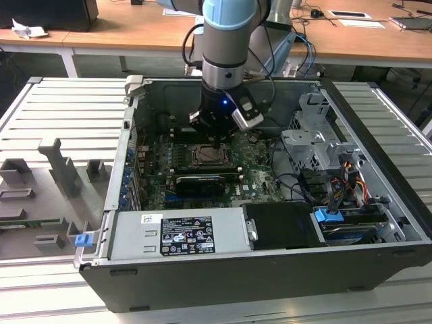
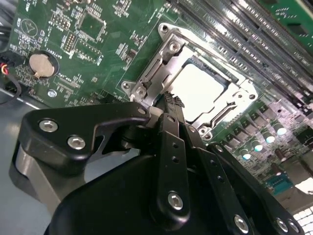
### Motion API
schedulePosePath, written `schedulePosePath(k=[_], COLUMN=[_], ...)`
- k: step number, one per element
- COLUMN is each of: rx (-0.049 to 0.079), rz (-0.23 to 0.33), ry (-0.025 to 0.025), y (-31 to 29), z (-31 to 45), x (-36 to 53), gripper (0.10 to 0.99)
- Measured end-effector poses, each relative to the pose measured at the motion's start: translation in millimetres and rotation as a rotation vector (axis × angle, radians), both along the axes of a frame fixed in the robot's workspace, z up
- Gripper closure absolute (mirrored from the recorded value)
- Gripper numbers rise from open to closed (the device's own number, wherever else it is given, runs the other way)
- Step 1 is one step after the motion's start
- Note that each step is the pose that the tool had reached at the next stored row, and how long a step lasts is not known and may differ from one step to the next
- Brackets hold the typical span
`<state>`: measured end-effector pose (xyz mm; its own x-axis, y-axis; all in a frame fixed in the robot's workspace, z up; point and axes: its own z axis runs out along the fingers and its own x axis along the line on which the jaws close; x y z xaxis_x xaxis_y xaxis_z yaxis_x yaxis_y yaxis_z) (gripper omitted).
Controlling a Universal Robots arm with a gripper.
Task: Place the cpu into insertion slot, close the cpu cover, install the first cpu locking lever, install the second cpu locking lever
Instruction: 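Install the second cpu locking lever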
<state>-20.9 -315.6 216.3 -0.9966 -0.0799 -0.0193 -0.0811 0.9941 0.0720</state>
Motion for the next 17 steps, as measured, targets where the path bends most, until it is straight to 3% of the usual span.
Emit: schedulePosePath(k=[2, 4, 7, 17], rx=[0.000, 0.000, 0.000, 0.000], rz=[0.000, 0.000, 0.000, 0.000], ry=[0.0001, 0.0000, 0.0000, 0.0000], y=[-1.0, -1.1, -1.3, -16.3], z=[1.8, 12.9, 20.6, 21.1], x=[-0.1, 0.0, 0.0, -0.5], gripper=[0.980, 0.980, 0.980, 0.980])
